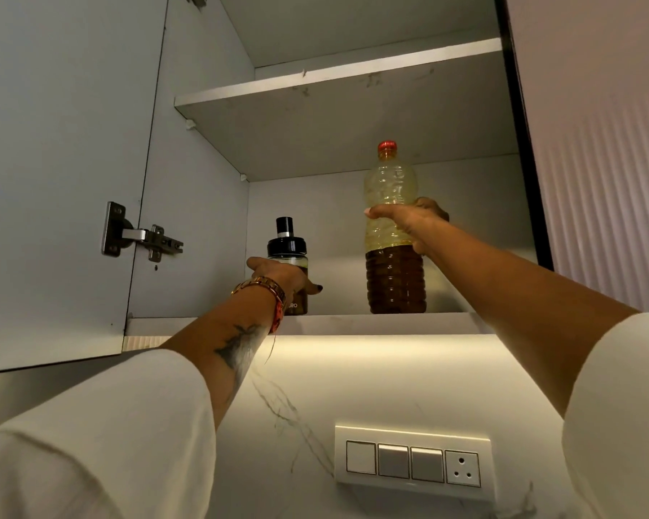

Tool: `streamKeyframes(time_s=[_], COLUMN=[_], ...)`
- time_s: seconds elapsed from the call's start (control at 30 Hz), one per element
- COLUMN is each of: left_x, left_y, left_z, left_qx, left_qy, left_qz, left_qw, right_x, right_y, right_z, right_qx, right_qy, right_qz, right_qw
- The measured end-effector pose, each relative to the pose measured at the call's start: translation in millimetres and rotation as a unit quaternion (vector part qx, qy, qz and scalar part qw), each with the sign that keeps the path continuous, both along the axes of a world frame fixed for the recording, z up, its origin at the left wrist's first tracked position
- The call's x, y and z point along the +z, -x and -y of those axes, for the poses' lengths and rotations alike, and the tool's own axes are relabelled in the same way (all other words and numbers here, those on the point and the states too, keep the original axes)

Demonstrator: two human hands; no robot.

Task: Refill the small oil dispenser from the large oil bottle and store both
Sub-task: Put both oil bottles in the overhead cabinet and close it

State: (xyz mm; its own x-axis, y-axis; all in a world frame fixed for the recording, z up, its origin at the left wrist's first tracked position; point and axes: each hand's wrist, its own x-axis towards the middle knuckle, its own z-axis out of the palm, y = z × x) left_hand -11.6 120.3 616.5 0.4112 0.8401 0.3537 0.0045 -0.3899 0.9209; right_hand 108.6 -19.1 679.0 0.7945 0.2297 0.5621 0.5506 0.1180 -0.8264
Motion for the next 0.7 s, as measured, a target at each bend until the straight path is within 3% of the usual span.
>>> streamKeyframes(time_s=[0.37,0.57,0.7], left_x=[1.4,-2.7,-11.5], left_y=[-3.5,4.6,23.5], left_z=[-7.2,-1.9,7.8], left_qx=[0.004,-0.032,-0.021], left_qy=[-0.01,-0.034,-0.084], left_qz=[-0.058,-0.025,0.05], left_qw=[0.998,0.999,0.995], right_x=[-15.5,-30.1,-35.8], right_y=[1.7,14.8,41.9], right_z=[7.4,16.9,34.1], right_qx=[-0.014,-0.041,-0.073], right_qy=[0.022,0.046,0.01], right_qz=[0.028,0.062,0.087], right_qw=[0.999,0.996,0.994])
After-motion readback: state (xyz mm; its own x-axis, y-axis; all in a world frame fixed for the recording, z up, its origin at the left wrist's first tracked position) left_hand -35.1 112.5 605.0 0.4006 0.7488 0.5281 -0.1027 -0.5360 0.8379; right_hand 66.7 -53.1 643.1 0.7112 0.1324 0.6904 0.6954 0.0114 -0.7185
